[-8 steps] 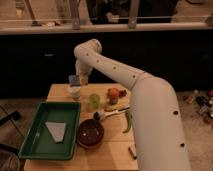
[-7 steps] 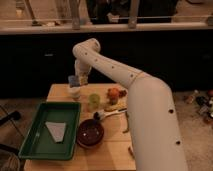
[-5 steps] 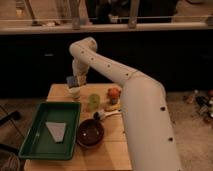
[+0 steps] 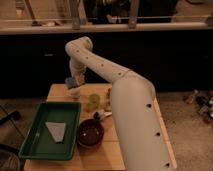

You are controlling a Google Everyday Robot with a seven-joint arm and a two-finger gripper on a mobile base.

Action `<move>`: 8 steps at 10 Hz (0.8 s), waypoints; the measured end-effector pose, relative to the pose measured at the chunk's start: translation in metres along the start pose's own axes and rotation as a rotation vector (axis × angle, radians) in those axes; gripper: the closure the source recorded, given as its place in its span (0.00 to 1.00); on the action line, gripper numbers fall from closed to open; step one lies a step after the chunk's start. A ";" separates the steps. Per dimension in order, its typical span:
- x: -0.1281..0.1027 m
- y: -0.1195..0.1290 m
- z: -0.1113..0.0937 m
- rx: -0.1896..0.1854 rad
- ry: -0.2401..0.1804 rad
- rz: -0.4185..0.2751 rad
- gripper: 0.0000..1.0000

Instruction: Place sponge in paper cup

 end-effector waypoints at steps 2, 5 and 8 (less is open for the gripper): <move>-0.002 -0.003 0.007 -0.016 0.003 -0.005 1.00; -0.006 -0.006 0.015 -0.027 -0.002 -0.007 1.00; -0.011 -0.008 0.022 -0.040 -0.016 -0.003 1.00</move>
